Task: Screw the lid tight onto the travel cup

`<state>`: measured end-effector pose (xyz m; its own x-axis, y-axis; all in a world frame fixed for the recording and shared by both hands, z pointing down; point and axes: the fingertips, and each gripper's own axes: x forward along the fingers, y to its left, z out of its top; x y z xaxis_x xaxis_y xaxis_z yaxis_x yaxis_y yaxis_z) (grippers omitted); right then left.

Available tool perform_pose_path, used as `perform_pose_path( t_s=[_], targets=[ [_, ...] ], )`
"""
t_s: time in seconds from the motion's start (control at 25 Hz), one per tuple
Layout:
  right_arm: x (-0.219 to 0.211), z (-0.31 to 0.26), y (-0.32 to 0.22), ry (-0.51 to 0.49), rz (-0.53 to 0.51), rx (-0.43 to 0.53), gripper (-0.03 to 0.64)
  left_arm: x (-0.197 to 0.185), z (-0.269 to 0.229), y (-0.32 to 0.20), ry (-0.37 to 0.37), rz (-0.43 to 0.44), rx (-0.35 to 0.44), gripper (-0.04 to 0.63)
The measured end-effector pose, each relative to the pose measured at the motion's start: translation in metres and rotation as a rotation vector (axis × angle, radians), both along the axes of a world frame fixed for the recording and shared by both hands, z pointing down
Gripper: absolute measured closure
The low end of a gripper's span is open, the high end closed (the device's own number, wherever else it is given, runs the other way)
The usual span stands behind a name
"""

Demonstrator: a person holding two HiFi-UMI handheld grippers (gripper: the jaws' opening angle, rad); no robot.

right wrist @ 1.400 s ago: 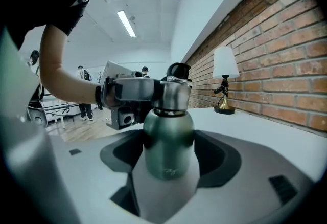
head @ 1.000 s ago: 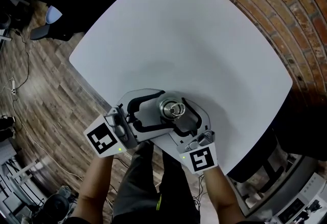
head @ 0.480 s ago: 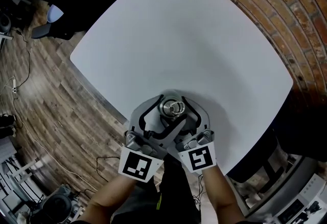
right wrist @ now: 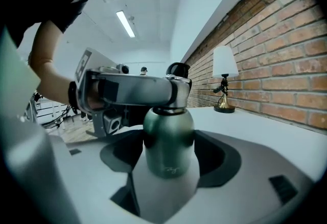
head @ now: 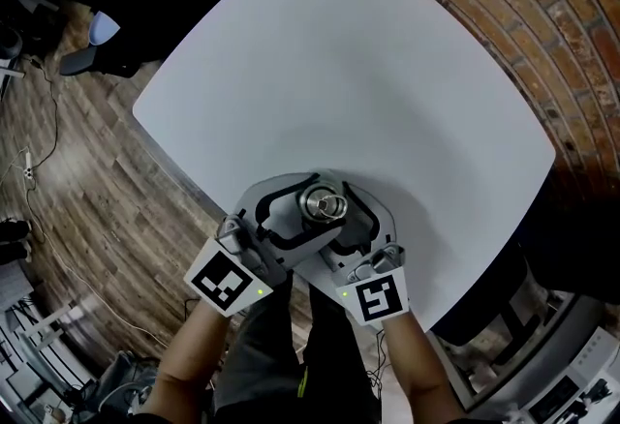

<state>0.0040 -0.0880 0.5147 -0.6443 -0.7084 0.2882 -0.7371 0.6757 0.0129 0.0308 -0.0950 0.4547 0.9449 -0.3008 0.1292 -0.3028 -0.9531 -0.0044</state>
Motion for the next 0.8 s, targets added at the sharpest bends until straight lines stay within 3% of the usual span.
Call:
perform_pose_path(
  t_s=[0.16,0.4,0.48,0.6,0.8],
  targets=[
    [0.0,0.001,0.0,0.003,0.0,-0.007,0.325,0.001,-0.001,0.004,0.013,0.217,-0.001,0.337],
    [0.001,-0.001,0.002,0.008,0.004,-0.009,0.325,0.003,-0.004,0.01,0.054,0.388,-0.026,0.336],
    [0.001,0.0,0.002,0.011,0.008,-0.01,0.325,0.002,-0.001,0.009,0.077,0.394,-0.075,0.333],
    [0.001,0.001,0.001,0.015,0.011,-0.011,0.325,0.001,0.003,0.005,0.121,0.325,-0.194,0.322],
    [-0.001,0.002,-0.001,0.013,0.014,-0.023,0.325,-0.01,0.009,0.004,0.132,0.228,-0.204,0.272]
  ],
)
